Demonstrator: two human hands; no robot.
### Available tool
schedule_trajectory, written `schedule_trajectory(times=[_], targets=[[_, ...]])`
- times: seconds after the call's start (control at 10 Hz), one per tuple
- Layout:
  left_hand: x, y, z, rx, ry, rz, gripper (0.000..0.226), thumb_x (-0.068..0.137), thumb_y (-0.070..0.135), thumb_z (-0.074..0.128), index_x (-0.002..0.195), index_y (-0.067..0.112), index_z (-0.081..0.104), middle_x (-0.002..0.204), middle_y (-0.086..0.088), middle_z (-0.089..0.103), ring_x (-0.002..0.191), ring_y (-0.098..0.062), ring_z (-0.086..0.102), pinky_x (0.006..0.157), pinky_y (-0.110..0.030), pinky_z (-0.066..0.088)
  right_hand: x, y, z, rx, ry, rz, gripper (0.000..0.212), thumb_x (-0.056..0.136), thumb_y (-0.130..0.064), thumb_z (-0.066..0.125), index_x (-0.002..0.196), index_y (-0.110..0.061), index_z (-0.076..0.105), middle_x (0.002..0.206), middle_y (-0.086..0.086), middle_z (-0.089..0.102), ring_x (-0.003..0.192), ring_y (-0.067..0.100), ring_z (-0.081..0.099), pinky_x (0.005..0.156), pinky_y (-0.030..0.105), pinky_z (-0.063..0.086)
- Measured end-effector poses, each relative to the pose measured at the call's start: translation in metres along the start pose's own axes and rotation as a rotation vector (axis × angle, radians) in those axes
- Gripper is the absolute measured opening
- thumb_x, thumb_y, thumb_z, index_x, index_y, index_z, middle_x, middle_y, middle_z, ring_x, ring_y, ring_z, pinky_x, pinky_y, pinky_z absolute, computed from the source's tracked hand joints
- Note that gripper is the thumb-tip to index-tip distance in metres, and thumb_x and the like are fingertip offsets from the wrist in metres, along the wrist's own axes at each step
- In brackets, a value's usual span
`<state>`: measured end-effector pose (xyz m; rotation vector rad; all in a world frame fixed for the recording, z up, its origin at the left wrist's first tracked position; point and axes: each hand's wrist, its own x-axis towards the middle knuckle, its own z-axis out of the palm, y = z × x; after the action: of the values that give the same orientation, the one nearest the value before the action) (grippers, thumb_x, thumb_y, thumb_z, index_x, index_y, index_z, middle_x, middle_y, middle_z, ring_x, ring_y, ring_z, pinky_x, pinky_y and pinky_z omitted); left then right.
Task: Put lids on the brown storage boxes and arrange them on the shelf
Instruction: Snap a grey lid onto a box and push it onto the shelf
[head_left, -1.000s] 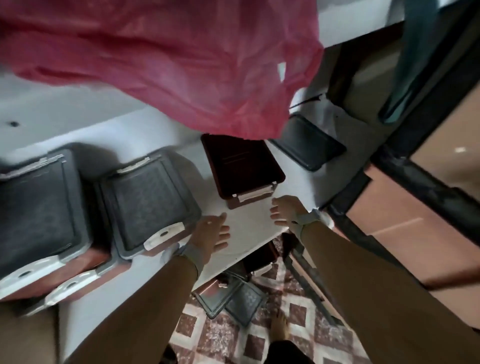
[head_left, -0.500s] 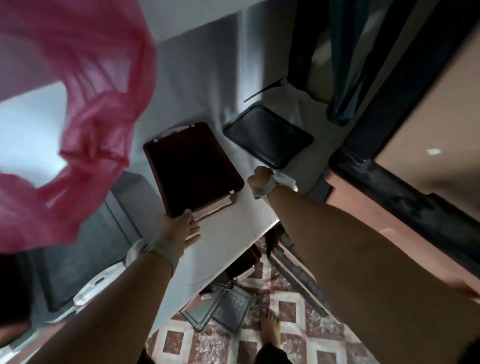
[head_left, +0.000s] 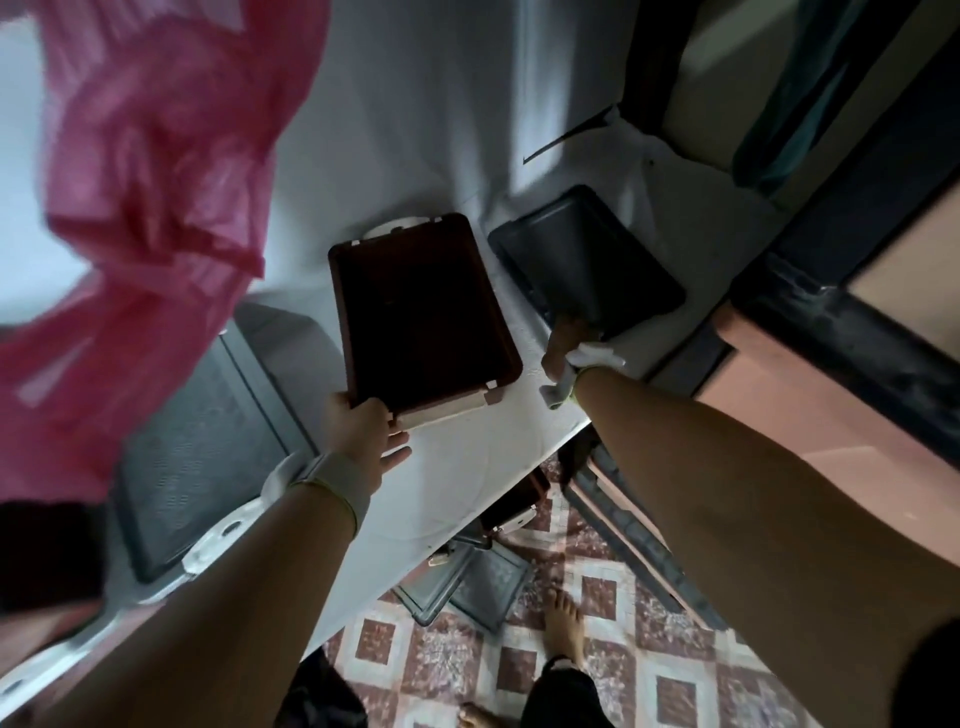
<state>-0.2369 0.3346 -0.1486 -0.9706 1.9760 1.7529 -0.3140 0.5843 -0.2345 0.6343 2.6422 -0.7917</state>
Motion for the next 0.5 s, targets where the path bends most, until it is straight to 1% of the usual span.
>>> schedule_trajectory(times=[0.1,0.2,0.3,0.4,0.5], targets=[[-0.012,-0.009,-0.003,0.003,0.030,0.018,0.022,0.098,0.004,0.035,0.115,0.015,0.043,0.088,-0.012,0.054,0.078,-0.029,0.061,0.083,-0.046,0.058,-0.019,0.005,-0.001,-0.134,-0.008,-0.120,0.039,0.093,-0.008,0.054,0.131,0.002,0.056,0.135,0.024,0.055,0.127,0.040,0.052,0.105,0.043,0.043],[-0.013,-0.020,-0.013,0.041,0.070,0.044,0.024,0.098,0.006,0.034,0.118,0.015,0.045,0.086,-0.011,0.054,0.075,-0.028,0.057,0.081,-0.044,0.058,-0.030,0.012,-0.007,-0.212,0.012,-0.164,0.042,0.101,-0.015,0.046,0.141,-0.002,0.046,0.146,0.017,0.047,0.135,0.030,0.046,0.109,0.030,0.033],[-0.015,-0.031,-0.031,0.065,0.090,0.058,0.029,0.097,0.009,0.036,0.122,0.018,0.048,0.095,-0.014,0.057,0.070,-0.025,0.057,0.070,-0.039,0.059,-0.052,0.005,-0.016,-0.175,0.179,-0.156,0.038,0.095,-0.025,0.052,0.127,-0.004,0.054,0.130,0.019,0.059,0.119,0.035,0.059,0.091,0.036,0.046],[-0.023,-0.045,-0.051,0.145,0.078,0.073,0.036,0.095,0.008,0.038,0.125,0.023,0.052,0.114,-0.022,0.060,0.082,-0.031,0.058,0.063,-0.037,0.059,-0.072,0.004,-0.032,-0.214,0.326,-0.151,0.034,0.090,-0.029,0.057,0.111,-0.002,0.057,0.111,0.019,0.065,0.103,0.036,0.065,0.077,0.034,0.051],[-0.032,-0.049,-0.058,0.223,0.030,0.072,0.044,0.096,0.008,0.040,0.135,0.027,0.050,0.129,-0.027,0.058,0.105,-0.046,0.062,0.074,-0.048,0.061,-0.080,0.002,-0.046,-0.130,0.364,-0.110,0.024,0.089,-0.020,0.052,0.106,-0.004,0.059,0.105,0.018,0.064,0.098,0.036,0.063,0.076,0.034,0.047]])
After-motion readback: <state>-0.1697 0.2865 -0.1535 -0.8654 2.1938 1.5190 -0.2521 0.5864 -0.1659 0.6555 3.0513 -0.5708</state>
